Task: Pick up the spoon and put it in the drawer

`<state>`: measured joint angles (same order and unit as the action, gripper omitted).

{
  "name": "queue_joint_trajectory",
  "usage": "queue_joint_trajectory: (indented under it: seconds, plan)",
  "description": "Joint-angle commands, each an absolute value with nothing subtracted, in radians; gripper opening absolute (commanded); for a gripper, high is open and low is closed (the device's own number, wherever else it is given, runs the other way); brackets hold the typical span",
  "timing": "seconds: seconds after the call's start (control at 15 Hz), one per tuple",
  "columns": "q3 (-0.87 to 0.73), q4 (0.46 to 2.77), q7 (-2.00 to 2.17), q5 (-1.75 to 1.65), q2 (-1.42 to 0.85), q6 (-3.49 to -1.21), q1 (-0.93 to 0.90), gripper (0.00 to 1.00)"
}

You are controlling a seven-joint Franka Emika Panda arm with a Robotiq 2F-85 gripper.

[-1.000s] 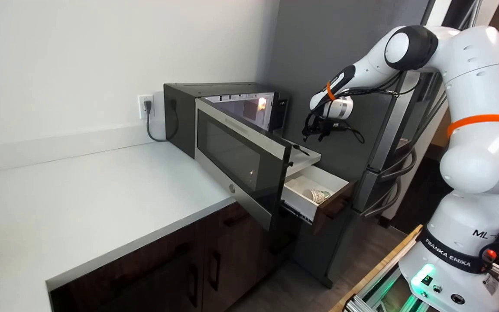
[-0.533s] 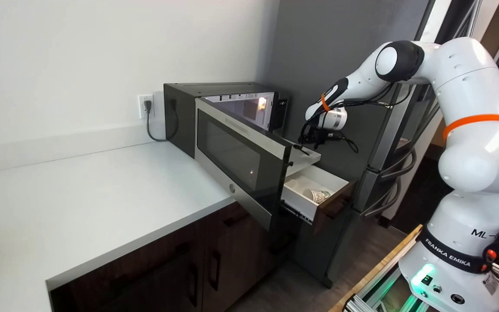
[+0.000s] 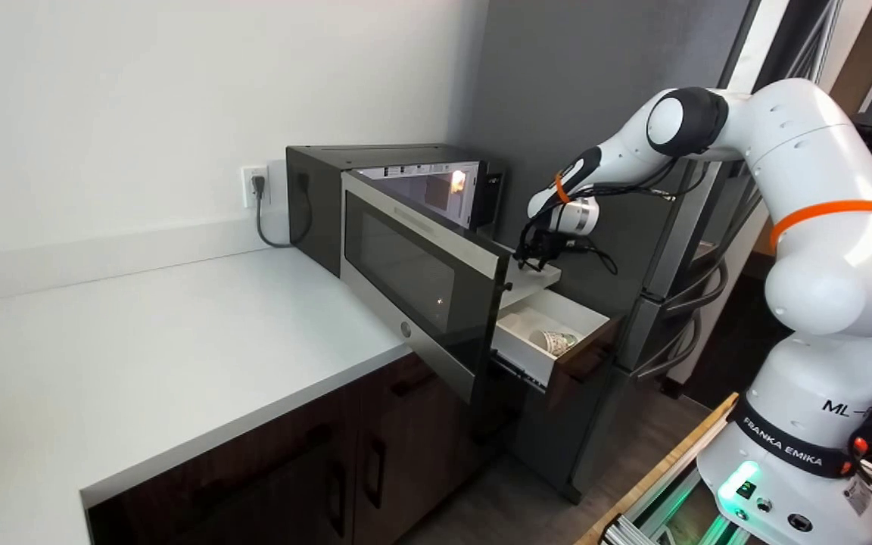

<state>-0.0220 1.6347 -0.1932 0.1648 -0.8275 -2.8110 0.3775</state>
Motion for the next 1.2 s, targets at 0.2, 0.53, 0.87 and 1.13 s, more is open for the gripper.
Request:
queue_joint_trajectory:
  seconds: [0.2, 0.53, 0.87, 1.13]
  plan:
    - [-0.007, 1.610, -0.219, 0.143, -0.849, -2.825, 0.398, 0.22]
    - [-0.025, 1.658, -0.220, 0.116, -0.798, -2.785, 0.380, 0.00]
    - [-0.030, 1.762, -0.222, 0.096, -0.670, -2.711, 0.358, 0.01]
    - [-0.120, 1.876, -0.124, 0.065, -0.512, -2.544, 0.295, 0.01]
